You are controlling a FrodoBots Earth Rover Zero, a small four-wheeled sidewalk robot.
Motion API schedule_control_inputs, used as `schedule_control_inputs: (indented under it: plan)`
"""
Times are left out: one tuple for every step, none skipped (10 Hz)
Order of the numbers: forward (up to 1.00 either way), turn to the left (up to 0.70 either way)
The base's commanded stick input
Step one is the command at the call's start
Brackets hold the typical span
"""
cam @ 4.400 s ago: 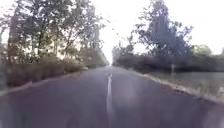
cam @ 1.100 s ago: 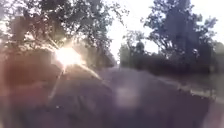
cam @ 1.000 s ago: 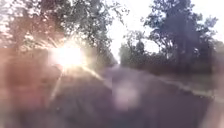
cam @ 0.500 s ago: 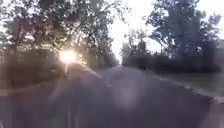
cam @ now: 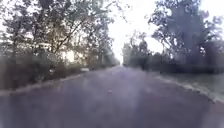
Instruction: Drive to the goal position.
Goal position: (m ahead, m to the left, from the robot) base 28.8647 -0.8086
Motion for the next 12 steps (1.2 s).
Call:
schedule_control_inputs:
  plan:
    - [1.0, 0.0]
    - [1.0, 0.0]
    - [1.0, 0.0]
    - [1.0, 0.0]
    - [1.0, 0.0]
    - [1.0, 0.0]
    - [1.0, 0.0]
    - [1.0, 0.0]
    - [1.0, 0.0]
    - [1.0, 0.0]
    - [1.0, 0.0]
    - [1.0, 0.0]
